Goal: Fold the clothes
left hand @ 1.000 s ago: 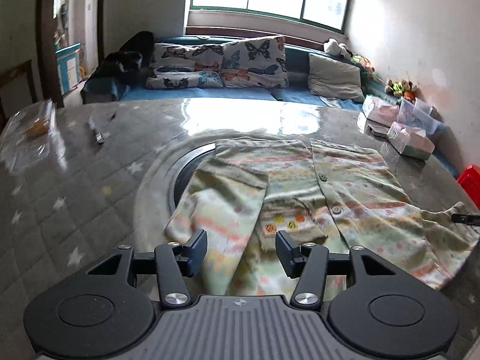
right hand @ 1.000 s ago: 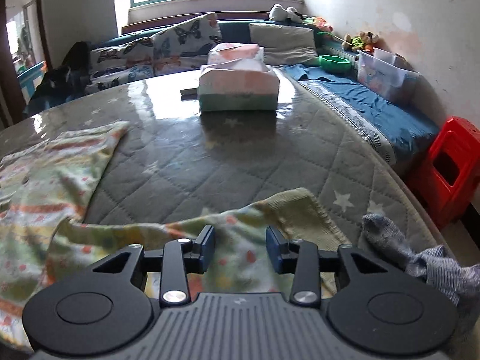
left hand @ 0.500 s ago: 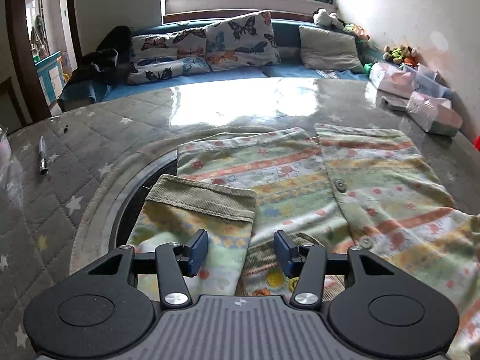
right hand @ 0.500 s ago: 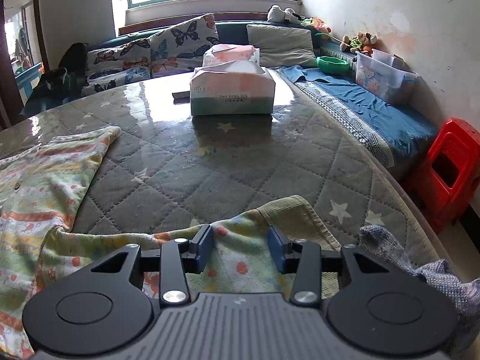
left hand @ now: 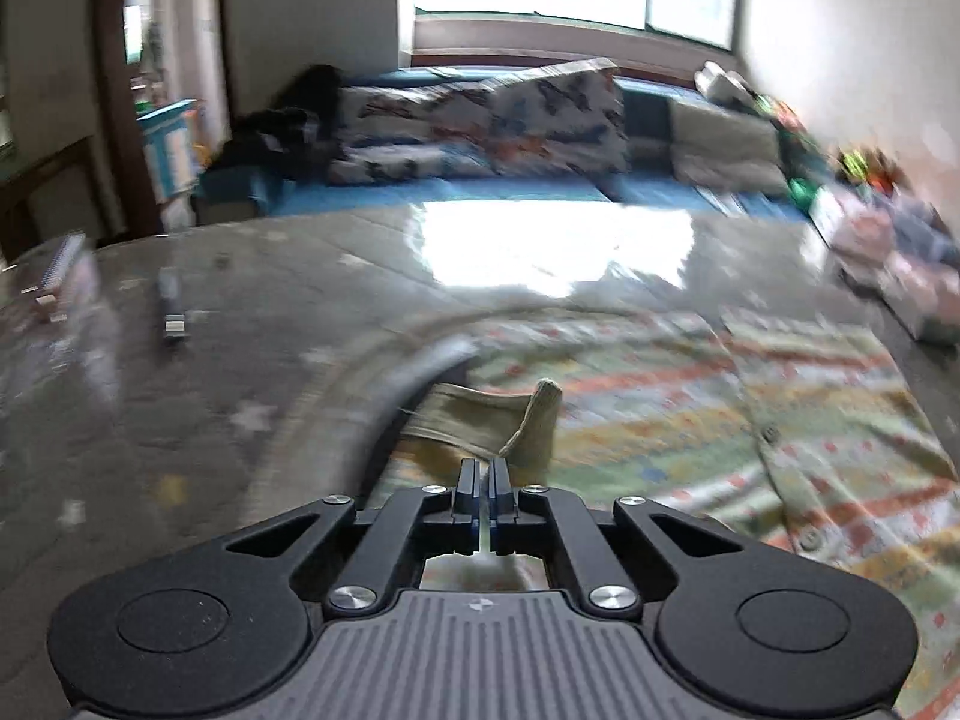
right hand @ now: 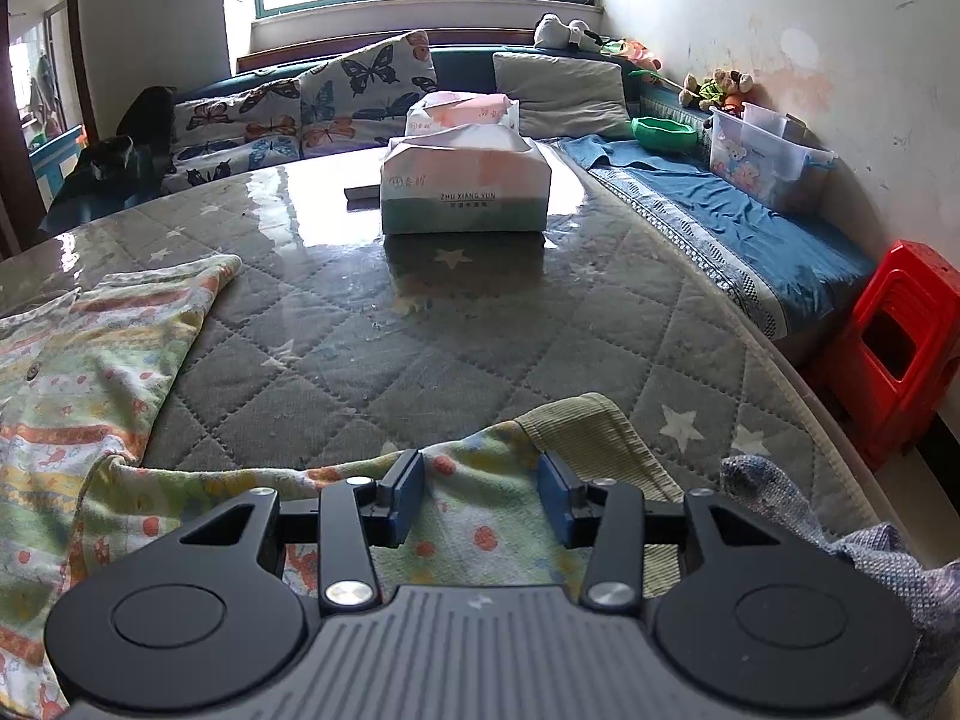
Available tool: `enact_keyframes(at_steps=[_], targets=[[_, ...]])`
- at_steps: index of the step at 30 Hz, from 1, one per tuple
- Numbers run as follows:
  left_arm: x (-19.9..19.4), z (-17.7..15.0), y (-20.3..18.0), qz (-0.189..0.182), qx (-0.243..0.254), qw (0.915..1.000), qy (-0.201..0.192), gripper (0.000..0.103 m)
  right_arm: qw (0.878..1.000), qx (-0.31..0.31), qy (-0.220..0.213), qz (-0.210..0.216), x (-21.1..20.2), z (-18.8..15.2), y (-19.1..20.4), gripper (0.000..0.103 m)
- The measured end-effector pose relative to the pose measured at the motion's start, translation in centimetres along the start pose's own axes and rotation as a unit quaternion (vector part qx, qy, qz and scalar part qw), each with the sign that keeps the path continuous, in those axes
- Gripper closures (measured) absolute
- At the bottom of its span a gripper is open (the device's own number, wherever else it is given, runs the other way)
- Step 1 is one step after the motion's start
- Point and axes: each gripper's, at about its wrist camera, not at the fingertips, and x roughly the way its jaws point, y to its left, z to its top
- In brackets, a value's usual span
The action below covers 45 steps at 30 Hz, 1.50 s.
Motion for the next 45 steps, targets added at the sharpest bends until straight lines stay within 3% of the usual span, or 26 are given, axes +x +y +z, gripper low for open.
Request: enact_keyframes(at_steps=[5, 9, 15, 18, 21, 26, 32, 34, 36, 37, 45], targets=[[-3.1, -0.2, 5.1, 0.049, -0.06, 0.9966, -0.028, 0.102, 1.0, -0.005, -0.001, -0.001, -0.1, 0.0, 0.2, 0.057], [-4.8, -1.0, 7.0, 0.041, -0.073, 0.9963, -0.019, 0.101, 1.0, -0.008, -0.002, -0.001, -0.2, -0.1, 0.5, 0.055], [-5.0, -1.9, 2.8, -0.024, -0.019, 0.9995, 0.002, 0.097, 1.0, -0.026, -0.01, 0.012, -1.3, 0.2, 1.9, 0.055], [-4.5, -1.8, -0.1, -0.057, 0.013, 0.9982, 0.012, 0.086, 0.999, -0.039, -0.014, 0.029, -2.0, 0.4, 3.0, 0.054], [-3.4, -1.4, -2.9, -0.071, 0.05, 0.9961, 0.017, 0.071, 0.997, -0.052, -0.017, 0.05, -2.6, 0.3, 4.4, 0.054], [-0.3, -0.6, -5.4, -0.075, 0.067, 0.9944, 0.029, 0.07, 0.993, -0.077, -0.018, 0.086, -3.4, -0.1, 6.8, 0.054], [2.6, -0.7, -5.7, -0.051, 0.068, 0.9951, 0.051, 0.071, 0.987, -0.102, -0.021, 0.121, -4.4, -0.3, 8.9, 0.054], [2.7, -0.8, -5.5, -0.045, 0.072, 0.9954, 0.045, 0.078, 0.985, -0.11, -0.021, 0.131, -4.7, -0.5, 9.5, 0.054], [2.8, -0.8, -5.0, -0.042, 0.07, 0.9958, 0.043, 0.095, 0.983, -0.118, -0.02, 0.139, -4.9, -0.7, 10.1, 0.054], [2.8, -0.8, -4.7, -0.042, 0.066, 0.9961, 0.042, 0.097, 0.982, -0.122, -0.02, 0.143, -5.0, -0.9, 10.4, 0.054], [-2.7, 0.5, 1.9, -0.026, -0.036, 0.9988, -0.023, 0.102, 0.975, -0.146, -0.022, 0.165, -6.0, -1.6, 12.4, 0.054]])
